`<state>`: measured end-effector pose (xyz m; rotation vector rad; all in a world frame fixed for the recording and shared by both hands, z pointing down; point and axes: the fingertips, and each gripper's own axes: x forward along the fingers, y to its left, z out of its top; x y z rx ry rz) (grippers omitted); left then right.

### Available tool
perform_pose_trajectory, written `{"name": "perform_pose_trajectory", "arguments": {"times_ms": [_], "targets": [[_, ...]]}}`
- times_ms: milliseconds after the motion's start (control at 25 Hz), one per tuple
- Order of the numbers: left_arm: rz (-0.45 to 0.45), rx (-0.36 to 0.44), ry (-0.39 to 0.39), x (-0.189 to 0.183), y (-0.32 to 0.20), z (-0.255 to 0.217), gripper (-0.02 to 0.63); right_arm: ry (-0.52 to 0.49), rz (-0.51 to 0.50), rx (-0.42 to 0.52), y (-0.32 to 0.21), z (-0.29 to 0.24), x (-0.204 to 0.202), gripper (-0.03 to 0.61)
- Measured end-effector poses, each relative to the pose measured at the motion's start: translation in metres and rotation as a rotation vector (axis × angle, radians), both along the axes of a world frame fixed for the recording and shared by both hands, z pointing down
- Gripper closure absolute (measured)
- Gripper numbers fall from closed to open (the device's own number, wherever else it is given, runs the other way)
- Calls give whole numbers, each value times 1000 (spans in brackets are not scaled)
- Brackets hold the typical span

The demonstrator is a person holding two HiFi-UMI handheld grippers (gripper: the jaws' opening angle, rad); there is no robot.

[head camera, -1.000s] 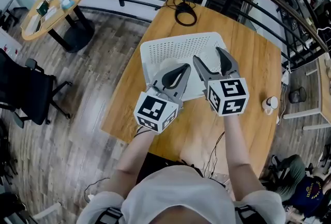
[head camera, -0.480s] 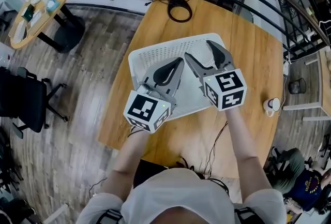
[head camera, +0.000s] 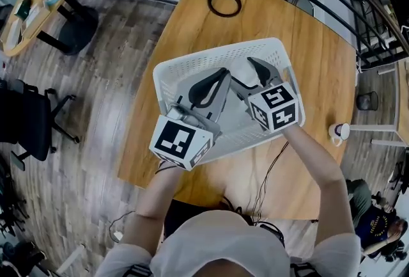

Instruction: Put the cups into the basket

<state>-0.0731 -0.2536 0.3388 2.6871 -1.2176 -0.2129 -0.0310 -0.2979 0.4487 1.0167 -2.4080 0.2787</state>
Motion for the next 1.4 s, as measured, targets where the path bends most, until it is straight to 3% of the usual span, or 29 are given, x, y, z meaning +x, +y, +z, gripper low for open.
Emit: {"name": "perform_pose_trajectory", "arguments": {"times_ms": [320,480,680,840,1120,1400], "targets": [[-4,-32,-24,1,-4,9,604,148,-26,-167,4,72,5,247],[-2,-33,-7,4,-6,8,604,152,-74,-116,3,80,-4,249],[0,-32,10,3,-7,7,604,89,-6,-98,-8,82,3,249],[-2,-47,26,1,-6,8,604,95,44,-114,-14,90,11,249],[30,-64,51,6,-4,5,604,91,49,-71,-14,98,5,249],[21,-66,67,5,-6,4,604,123,70,-114,-12,115,15,249]]}}
